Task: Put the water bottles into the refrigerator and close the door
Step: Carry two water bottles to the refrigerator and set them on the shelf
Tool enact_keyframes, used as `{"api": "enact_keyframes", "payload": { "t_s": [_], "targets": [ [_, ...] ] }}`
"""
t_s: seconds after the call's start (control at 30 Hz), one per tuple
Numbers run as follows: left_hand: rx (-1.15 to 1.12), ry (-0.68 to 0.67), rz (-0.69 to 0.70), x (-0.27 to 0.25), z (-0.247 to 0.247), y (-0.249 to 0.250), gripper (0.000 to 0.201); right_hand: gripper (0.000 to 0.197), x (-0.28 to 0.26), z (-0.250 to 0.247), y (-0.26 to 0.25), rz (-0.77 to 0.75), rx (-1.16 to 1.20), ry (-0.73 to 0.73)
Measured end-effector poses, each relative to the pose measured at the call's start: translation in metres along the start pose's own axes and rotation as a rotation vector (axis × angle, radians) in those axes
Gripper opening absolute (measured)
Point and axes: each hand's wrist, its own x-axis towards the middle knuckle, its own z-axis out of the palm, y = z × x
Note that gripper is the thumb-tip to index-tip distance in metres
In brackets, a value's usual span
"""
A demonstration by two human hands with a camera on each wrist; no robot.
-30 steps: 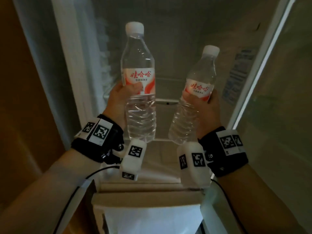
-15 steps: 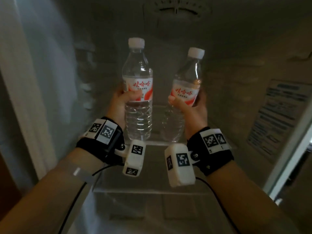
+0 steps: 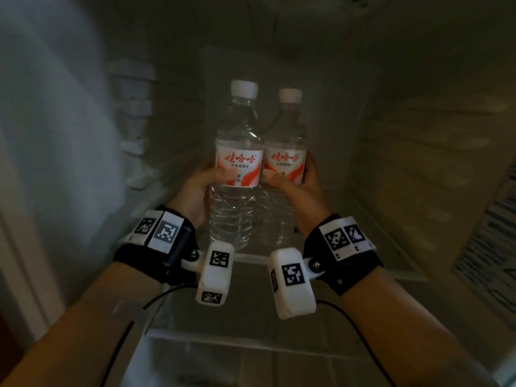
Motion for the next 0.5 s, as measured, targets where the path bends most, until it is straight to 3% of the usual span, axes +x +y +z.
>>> {"api": "enact_keyframes", "payload": {
  "t_s": [0.1, 0.2, 0.27, 0.5],
  "targets": [
    [0.040, 0.066, 0.023, -0.005, -0.004, -0.004, 0.071, 0.063, -0.002, -0.005, 0.001, 0.026, -0.073, -0.038],
    [0.248, 0.122, 0.035, -0.017, -0.005, -0.007, 0.102, 0.071, -0.005, -0.010, 0.004, 0.082, -0.094, -0.061],
    [0.364, 0.123, 0.049, -0.021, -0.003, -0.009, 0.110, 0.078, -0.006, -0.013, 0.005, 0.099, -0.082, -0.061],
    [0.455, 0.217, 0.023, -0.021, -0.010, 0.002, 0.103, 0.067, -0.009, -0.014, 0.005, 0.141, -0.064, -0.166]
  ]
}}
